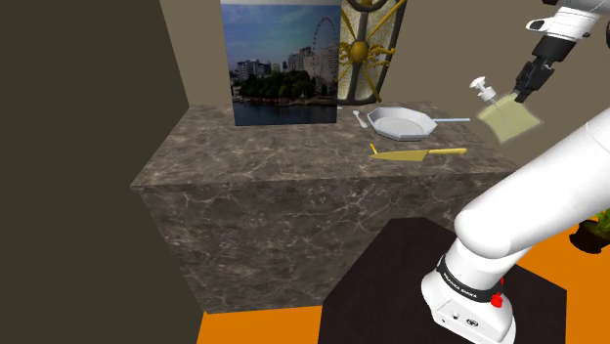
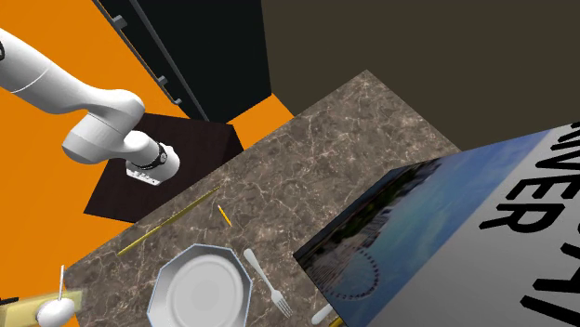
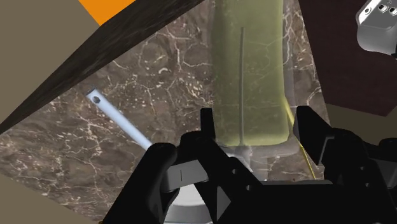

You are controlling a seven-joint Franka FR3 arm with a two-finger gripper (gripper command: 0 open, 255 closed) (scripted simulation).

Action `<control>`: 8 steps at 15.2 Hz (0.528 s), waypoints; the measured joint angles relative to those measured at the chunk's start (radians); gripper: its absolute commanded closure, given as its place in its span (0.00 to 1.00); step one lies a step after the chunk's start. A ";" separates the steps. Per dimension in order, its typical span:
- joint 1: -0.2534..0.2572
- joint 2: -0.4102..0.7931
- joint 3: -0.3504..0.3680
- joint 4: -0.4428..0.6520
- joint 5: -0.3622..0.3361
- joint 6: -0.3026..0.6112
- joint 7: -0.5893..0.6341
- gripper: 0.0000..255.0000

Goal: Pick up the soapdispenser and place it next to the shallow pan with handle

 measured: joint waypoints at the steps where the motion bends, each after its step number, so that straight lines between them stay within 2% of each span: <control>1: -0.003 -0.006 0.003 -0.018 -0.005 0.013 0.002 1.00; 8: -0.011 -0.016 -0.006 -0.117 -0.015 0.109 -0.004 1.00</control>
